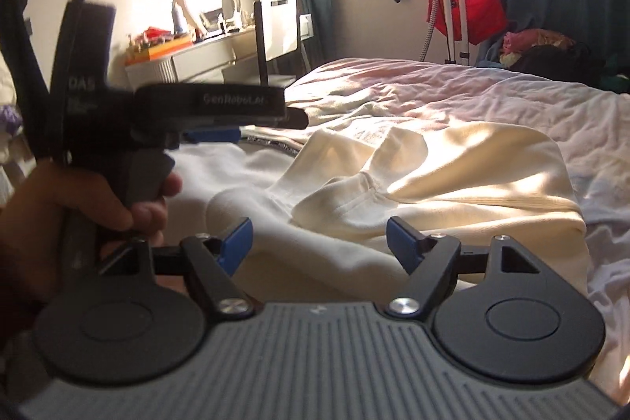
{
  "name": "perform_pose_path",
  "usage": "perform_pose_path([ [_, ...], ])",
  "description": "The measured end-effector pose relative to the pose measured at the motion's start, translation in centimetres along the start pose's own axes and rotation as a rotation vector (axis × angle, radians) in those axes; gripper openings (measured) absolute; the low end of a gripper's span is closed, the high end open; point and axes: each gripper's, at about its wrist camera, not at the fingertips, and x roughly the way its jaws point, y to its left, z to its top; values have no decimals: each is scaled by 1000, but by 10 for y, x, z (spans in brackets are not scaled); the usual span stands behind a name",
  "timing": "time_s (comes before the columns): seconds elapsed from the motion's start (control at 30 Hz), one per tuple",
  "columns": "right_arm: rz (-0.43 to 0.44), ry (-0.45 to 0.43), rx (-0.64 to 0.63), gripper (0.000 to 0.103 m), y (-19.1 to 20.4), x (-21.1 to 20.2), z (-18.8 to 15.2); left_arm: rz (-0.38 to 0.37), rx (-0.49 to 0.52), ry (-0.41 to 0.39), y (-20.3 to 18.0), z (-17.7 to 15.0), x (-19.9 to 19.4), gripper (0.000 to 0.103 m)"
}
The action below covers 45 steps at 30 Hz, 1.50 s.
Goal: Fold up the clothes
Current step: 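Open both grippers and withdraw them from the folded pants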
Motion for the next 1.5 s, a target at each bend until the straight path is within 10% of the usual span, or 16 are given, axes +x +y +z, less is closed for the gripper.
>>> perform_pose_path([
  [0.37, -233, 151, 189, 72, -70, 63, -4, -86, 58, 74, -14, -17, 13, 83],
  [0.63, -243, 194, 264, 72, -76, 68, -16, -272, -17, 158, -8, -23, 25, 80],
  [0.97, -177, 126, 522, 72, -114, 45, -12, -276, 93, 227, -22, -38, 51, 68],
  [1.23, -181, 108, 545, 72, -119, 43, -11, -382, 171, 241, -29, -34, 42, 58],
  [1.5, -186, 104, 545, 72, -120, 44, -11, -311, 173, 302, -30, -42, 59, 50],
])
